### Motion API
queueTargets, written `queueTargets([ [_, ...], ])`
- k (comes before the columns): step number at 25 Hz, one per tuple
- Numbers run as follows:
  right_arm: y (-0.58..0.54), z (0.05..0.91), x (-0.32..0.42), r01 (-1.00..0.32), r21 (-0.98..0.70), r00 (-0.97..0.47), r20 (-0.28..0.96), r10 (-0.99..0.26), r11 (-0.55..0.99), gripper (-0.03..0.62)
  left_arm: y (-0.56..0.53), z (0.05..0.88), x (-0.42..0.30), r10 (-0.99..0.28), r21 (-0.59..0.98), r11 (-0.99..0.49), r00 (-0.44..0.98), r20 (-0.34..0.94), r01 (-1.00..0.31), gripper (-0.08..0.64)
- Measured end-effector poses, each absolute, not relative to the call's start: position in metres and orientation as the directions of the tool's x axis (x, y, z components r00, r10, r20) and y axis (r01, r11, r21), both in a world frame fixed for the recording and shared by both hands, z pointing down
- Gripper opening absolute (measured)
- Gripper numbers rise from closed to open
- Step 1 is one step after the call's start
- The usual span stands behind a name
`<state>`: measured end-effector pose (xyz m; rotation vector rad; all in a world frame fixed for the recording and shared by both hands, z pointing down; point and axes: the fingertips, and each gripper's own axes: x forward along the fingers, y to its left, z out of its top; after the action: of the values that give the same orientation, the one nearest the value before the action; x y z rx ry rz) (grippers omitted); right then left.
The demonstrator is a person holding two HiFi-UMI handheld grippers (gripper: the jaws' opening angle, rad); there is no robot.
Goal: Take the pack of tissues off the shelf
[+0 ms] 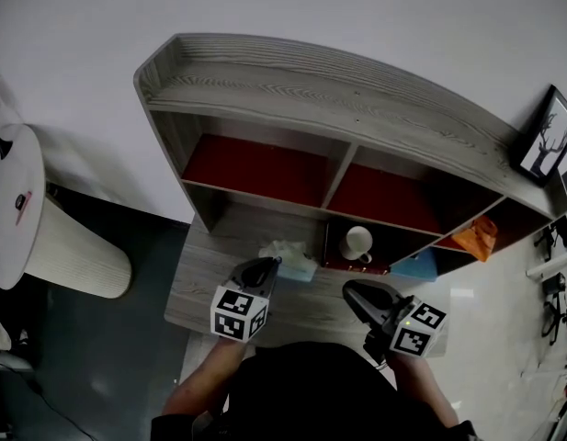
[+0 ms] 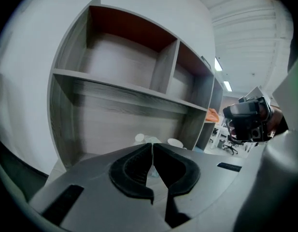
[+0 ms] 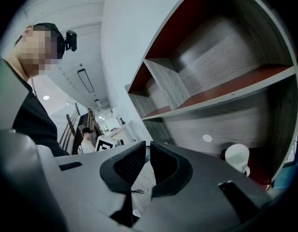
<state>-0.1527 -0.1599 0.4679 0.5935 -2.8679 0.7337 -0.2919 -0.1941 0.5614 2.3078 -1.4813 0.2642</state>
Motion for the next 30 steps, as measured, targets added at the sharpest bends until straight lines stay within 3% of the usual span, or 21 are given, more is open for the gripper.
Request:
queueTargets([
  [16, -0.171, 0.48, -0.153, -0.397, -0.455, -0.917, 0.236, -0.322, 0.797, 0.021, -0.184, 0.654, -0.288, -0.749, 0.169, -0.434, 0.458, 0.479, -0.885, 0.02],
  [26, -0.164, 0.48, -0.163, -0.367, -0.458, -0.928, 0.239, -0.285, 0.81, 0.021, -0.165, 0.67, -0.3, -0.735, 0.133, -0.46, 0.46, 0.498, -0.878, 0.023],
  [30, -0.157, 0.48, -0.171, -0.352, -0.456, -0.933, 0.238, -0.269, 0.817, 0.021, -0.156, 0.663, -0.307, -0.759, 0.11, -0.44, 0.434, 0.485, -0.891, 0.081],
])
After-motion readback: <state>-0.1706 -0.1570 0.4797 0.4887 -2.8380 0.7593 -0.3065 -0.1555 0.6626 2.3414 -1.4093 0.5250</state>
